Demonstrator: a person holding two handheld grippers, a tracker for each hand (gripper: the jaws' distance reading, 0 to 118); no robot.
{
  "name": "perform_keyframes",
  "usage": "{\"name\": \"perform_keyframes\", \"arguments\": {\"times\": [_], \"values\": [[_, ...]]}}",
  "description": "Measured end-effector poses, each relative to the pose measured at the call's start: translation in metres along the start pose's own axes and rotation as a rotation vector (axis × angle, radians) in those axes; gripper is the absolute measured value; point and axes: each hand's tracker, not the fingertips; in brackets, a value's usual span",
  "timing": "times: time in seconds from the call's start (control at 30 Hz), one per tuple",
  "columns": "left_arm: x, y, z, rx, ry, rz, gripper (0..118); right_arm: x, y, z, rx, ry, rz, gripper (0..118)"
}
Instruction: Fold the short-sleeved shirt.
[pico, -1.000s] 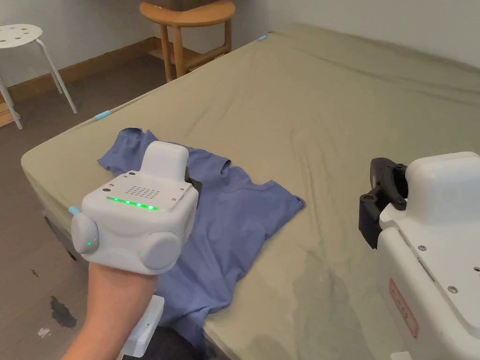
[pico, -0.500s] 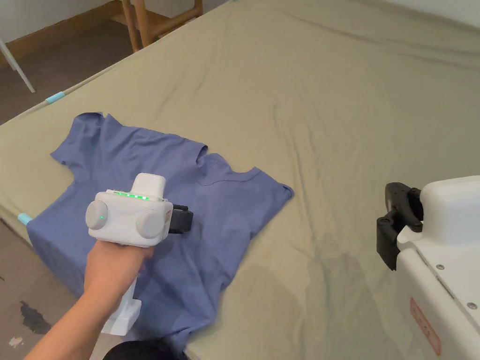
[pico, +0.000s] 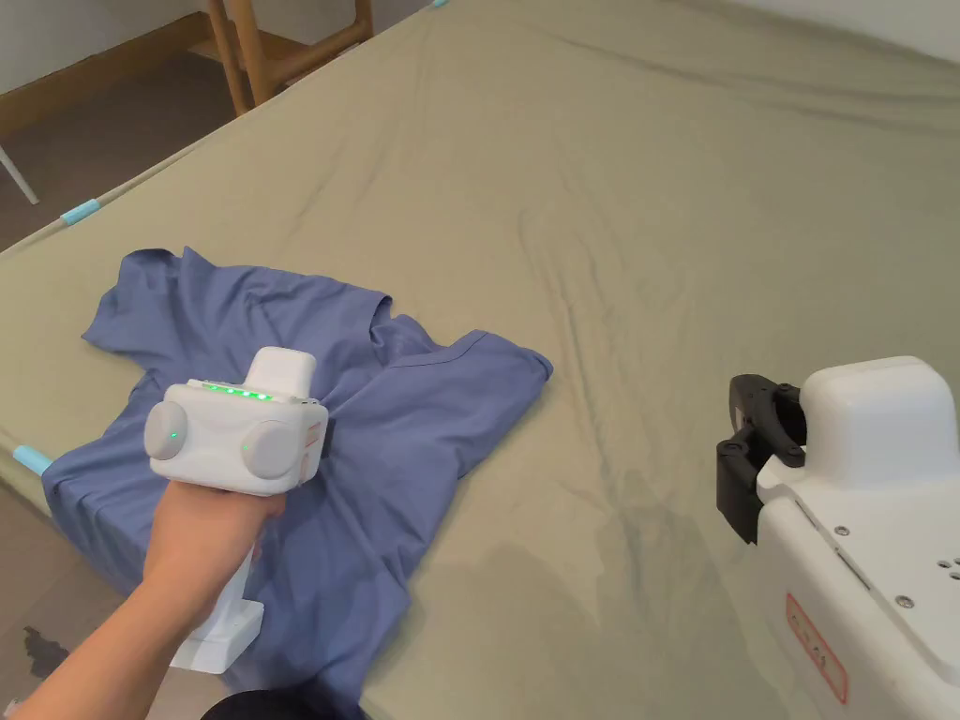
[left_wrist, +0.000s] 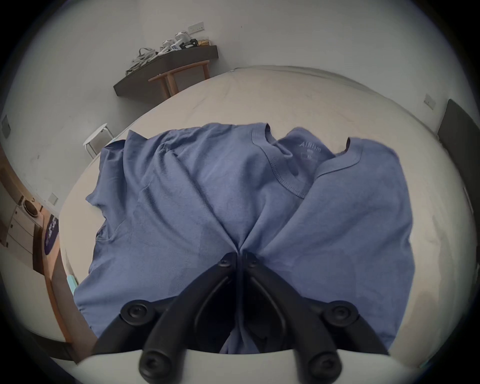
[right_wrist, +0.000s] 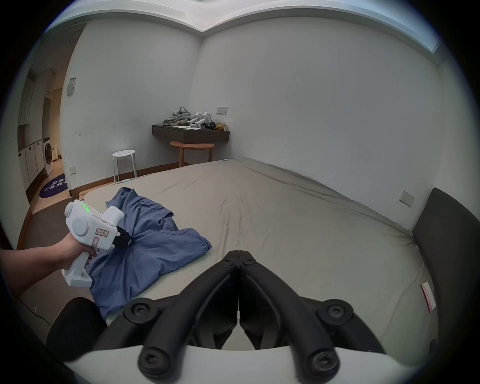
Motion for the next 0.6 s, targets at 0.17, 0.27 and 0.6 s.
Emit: {"name": "perform_keyframes", "arguments": {"times": [0.17,0.27,0.6], "values": [[-0.011,-0.001,0.058,0.200,-0.057,0.122,0,0.013,0.004,0.027,0.033,-0.027,-0.030,2],[-0.013,0.008,0.098,0.272,-0.107,0.139,0,0.020,0.007,0.044,0.061,-0.049,-0.046,2],[0.031,0.045,0.279,0.688,-0.116,0.038,0,0.043,0.013,0.115,0.176,-0.115,-0.091,2]]}}
